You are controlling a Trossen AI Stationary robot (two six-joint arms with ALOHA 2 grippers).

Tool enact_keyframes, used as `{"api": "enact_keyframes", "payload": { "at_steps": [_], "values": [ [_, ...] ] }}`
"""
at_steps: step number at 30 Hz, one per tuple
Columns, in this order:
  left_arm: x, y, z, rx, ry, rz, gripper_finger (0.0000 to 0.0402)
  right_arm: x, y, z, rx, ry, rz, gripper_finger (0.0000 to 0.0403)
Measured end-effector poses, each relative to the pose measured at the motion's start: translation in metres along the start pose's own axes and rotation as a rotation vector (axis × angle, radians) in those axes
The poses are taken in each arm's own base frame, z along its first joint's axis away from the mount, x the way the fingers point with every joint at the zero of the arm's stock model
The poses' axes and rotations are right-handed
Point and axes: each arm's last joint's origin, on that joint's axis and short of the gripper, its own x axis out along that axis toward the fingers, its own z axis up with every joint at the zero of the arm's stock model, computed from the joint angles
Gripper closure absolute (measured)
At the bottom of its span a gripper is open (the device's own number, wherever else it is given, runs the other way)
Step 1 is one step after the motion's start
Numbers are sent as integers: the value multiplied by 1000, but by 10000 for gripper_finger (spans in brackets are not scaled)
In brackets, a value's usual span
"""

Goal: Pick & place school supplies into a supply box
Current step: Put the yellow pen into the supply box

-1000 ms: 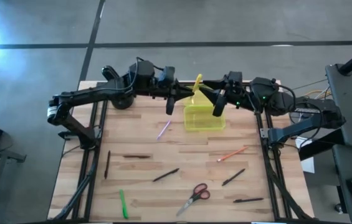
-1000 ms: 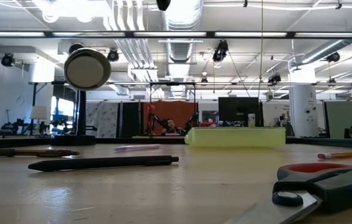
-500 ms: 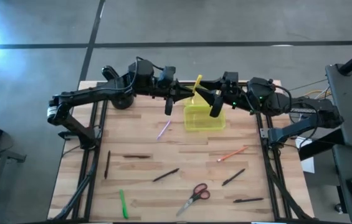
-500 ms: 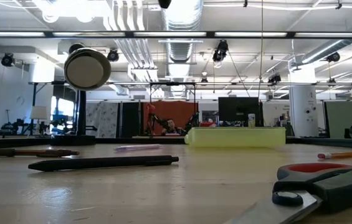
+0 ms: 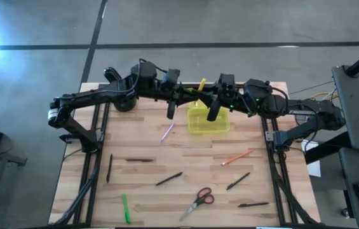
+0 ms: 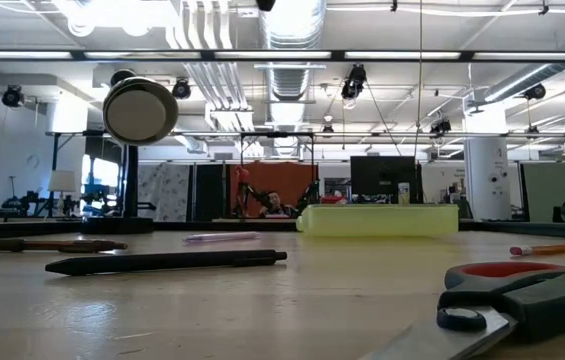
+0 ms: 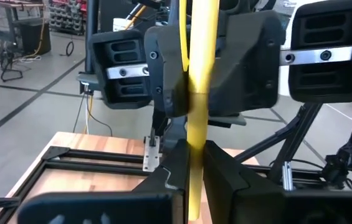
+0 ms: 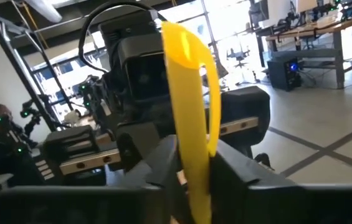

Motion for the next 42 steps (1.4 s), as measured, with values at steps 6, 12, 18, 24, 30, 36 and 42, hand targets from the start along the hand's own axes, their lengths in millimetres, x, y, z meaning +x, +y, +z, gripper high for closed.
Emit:
{"api": "enact_keyframes", "payload": {
  "at_steps": [6, 12, 18, 24, 30, 36, 42],
  "values": [
    [0, 0, 0, -5, -2, 1, 389, -1, 0, 2, -14, 1, 0, 374],
    [0, 0, 0, -2, 0, 7, 380, -4, 0, 1, -16, 21, -6, 372],
    [0, 2, 0, -1, -5, 50, 356, -4, -1, 2, -16, 21, -16, 374],
    [-1, 2, 1, -7, -9, 67, 318, -4, -4, 3, -12, 22, -25, 374],
    [-2, 3, 3, -9, -22, 109, 267, -6, -6, 11, -29, 46, -46, 375],
    [-11, 2, 11, 24, -52, 155, 235, -12, -7, 21, -80, 120, -80, 375],
    [-38, 8, 22, 22, -38, 232, 232, -21, -12, 25, -134, 264, -131, 375]
  ]
}}
